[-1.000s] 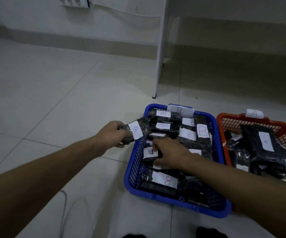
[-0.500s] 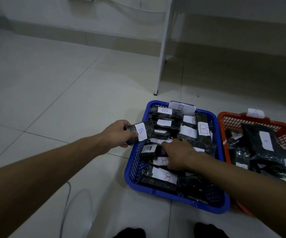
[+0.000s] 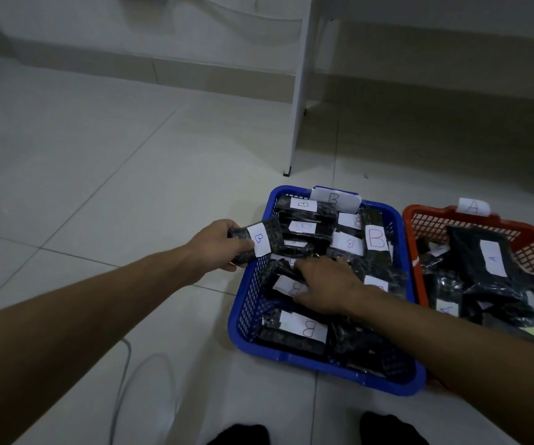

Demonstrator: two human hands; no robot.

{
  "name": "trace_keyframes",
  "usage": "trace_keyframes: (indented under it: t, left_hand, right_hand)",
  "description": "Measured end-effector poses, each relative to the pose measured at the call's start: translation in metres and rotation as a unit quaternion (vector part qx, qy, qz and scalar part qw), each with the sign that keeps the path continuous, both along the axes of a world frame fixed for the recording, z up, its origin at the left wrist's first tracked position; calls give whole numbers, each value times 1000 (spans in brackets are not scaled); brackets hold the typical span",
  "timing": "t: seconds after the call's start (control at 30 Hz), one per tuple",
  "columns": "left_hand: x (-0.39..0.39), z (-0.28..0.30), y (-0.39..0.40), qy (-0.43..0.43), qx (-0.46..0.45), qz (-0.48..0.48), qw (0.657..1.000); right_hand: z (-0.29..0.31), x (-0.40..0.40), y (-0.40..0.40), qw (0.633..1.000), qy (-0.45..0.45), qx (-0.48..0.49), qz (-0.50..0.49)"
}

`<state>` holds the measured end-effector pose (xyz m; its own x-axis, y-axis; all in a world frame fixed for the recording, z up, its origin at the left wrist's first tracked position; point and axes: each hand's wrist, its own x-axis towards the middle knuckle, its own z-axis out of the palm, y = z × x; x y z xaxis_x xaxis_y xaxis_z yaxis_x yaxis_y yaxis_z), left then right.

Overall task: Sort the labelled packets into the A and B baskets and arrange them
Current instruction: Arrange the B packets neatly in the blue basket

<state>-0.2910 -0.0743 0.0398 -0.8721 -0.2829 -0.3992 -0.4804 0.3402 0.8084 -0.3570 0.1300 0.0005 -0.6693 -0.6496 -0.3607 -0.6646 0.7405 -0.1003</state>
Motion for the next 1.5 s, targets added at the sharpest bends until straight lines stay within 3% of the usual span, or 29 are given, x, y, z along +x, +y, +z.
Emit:
trace_keyframes:
  t: [0.17, 0.43, 0.6, 0.77, 0.83, 0.97, 1.03, 1.2, 1.5]
  left_hand:
    - [0, 2, 1, 2, 2, 3, 1000]
    - [2, 3, 1, 7, 3, 16, 1000]
    - [2, 2, 0, 11, 0, 23, 1000]
    - [4, 2, 0, 22, -3, 30, 999]
    - [4, 2, 0, 27, -2, 38, 999]
    - [3, 2, 0, 29, 1, 40, 999]
    - [3, 2, -1, 27, -4, 36, 999]
    - [3, 0, 0, 21, -10, 32, 999]
    - [1, -12, 3, 10, -22, 16, 1000]
  right_hand:
    - [9, -2, -10, 985, -83, -102, -109]
    - [3, -8, -26, 979, -160, -68, -109]
    - [2, -6, -18, 985, -113, -115, -66]
    - [15, -3, -7, 979, 57, -189, -58]
    - [29, -6, 1, 973, 45, -215, -69]
    - [58, -8, 15, 983, -141, -114, -5]
    - [60, -2, 16, 982, -185, -35, 18]
    - [37, 0, 8, 998, -41, -21, 35]
    - [16, -15, -13, 996, -34, 25, 74]
